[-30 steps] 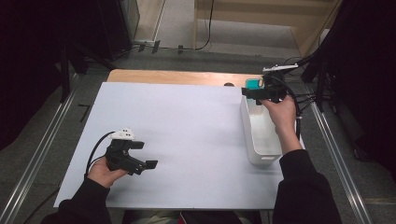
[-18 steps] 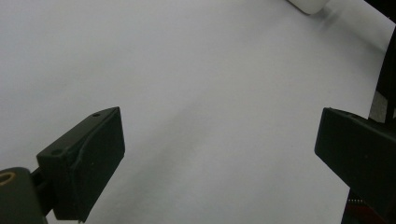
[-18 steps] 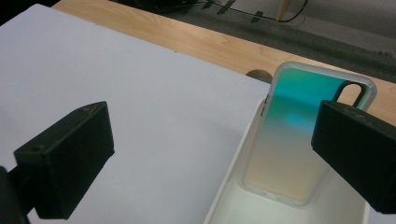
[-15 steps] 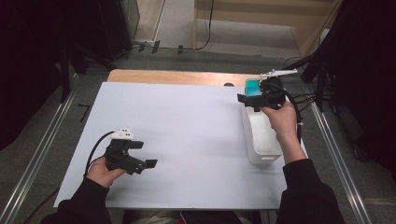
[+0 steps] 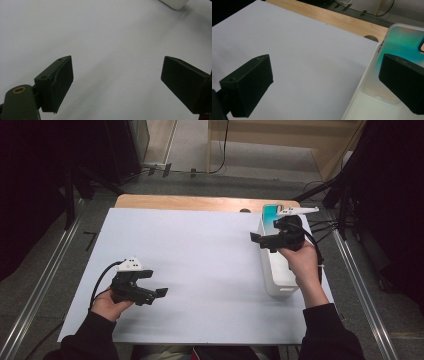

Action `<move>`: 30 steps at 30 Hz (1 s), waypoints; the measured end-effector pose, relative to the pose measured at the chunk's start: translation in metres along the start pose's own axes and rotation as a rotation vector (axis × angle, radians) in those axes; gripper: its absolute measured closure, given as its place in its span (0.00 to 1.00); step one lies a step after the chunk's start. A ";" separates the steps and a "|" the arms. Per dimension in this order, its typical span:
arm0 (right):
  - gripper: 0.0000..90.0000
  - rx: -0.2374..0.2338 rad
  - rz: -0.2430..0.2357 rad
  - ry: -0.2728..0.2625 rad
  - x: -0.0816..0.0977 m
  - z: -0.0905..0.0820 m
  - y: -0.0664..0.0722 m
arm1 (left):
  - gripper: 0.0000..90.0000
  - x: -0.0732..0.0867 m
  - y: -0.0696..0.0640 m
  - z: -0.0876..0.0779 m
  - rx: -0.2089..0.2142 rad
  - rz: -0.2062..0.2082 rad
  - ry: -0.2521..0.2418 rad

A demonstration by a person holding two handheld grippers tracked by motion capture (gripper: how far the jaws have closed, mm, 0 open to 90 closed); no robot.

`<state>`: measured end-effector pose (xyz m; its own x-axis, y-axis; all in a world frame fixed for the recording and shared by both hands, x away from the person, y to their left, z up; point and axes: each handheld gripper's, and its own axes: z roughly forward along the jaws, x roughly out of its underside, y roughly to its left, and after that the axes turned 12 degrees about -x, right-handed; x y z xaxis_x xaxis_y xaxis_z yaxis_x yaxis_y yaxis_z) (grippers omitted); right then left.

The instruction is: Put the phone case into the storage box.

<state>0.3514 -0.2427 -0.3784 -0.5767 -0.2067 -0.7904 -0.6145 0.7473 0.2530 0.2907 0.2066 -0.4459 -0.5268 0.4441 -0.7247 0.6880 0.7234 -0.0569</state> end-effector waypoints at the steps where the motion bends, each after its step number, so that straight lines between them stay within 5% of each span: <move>1: 0.00 -0.003 -0.004 -0.002 0.002 0.000 0.002 | 0.12 0.000 0.000 0.000 0.000 -0.005 -0.005; 30: 0.06 -0.132 -0.052 -0.011 0.051 -0.021 0.034 | 0.12 0.002 0.003 -0.007 0.004 -0.010 -0.036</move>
<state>0.2897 -0.2410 -0.3991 -0.5367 -0.2356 -0.8102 -0.7095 0.6458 0.2822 0.2883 0.2133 -0.4425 -0.5154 0.4175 -0.7484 0.6848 0.7257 -0.0668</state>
